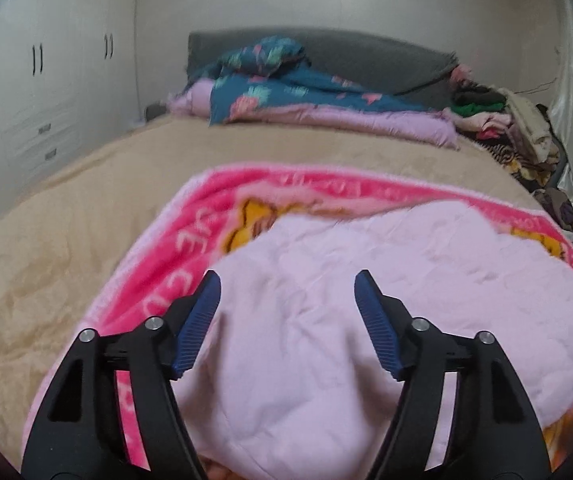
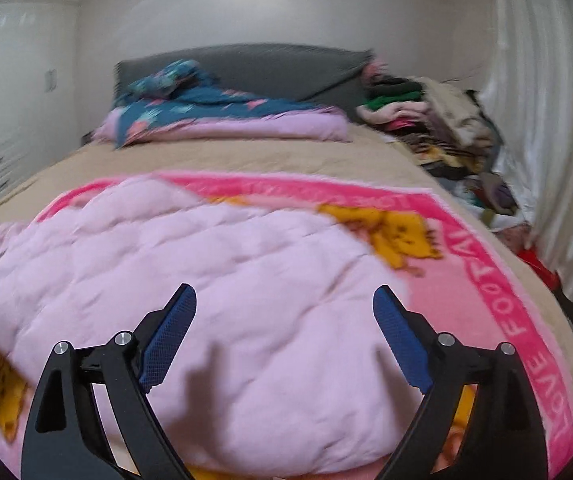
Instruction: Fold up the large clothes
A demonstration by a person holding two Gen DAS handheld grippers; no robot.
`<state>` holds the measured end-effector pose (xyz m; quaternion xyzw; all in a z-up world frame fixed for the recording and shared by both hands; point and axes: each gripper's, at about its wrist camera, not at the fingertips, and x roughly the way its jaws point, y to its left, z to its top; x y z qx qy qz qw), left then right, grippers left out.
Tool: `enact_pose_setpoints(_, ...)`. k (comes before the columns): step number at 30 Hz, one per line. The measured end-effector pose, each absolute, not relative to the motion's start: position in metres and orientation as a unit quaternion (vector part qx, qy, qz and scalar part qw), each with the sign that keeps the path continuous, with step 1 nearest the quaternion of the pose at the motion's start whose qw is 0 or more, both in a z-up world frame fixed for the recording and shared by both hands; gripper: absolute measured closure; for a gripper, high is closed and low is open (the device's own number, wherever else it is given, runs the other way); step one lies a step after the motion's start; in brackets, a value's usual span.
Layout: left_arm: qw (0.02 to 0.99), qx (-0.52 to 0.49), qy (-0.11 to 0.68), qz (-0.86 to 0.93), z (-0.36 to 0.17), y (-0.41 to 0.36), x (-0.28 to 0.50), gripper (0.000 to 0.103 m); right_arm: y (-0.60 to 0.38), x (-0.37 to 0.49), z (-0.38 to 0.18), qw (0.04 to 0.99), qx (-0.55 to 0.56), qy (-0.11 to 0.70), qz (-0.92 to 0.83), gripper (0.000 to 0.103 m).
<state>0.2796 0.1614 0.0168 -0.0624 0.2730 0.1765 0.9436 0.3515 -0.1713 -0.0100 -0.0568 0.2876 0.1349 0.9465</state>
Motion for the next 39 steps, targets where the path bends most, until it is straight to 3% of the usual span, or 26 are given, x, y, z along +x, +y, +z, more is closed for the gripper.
enact_pose_setpoints(8,0.937,-0.072,0.340,0.043,-0.015,0.096,0.298,0.041,-0.154,0.374,-0.044,0.911,-0.027,0.385,0.144,0.013)
enact_pose_setpoints(11,0.929,-0.054,0.362,0.050,-0.041,0.092,0.313,0.035,-0.155,0.377,-0.054,0.906,-0.013,0.397,0.147,0.011)
enact_pose_setpoints(20,0.929,-0.084,0.357,0.046,-0.035,0.103,0.305,0.033,-0.159,0.368,-0.048,0.911,0.003,0.387,0.144,0.010)
enact_pose_setpoints(27,0.933,-0.090,0.346,0.046,-0.019,0.104,0.287,0.021,-0.174,0.338,-0.023,0.926,0.023,0.349,0.141,0.009)
enact_pose_setpoints(30,0.935,-0.092,0.339,0.048,-0.013,0.104,0.278,0.021,-0.179,0.325,-0.014,0.930,0.026,0.337,0.143,0.008)
enact_pose_setpoints(31,0.936,-0.093,0.337,0.049,-0.012,0.104,0.276,0.019,-0.180,0.321,-0.012,0.931,0.026,0.335,0.142,0.007)
enact_pose_setpoints(32,0.936,-0.094,0.334,0.053,-0.009,0.104,0.273,0.009,-0.180,0.318,-0.011,0.932,0.026,0.332,0.142,0.006)
enact_pose_setpoints(39,0.940,-0.097,0.320,0.064,0.000,0.106,0.254,0.009,-0.188,0.294,-0.005,0.936,0.033,0.320,0.140,0.005)
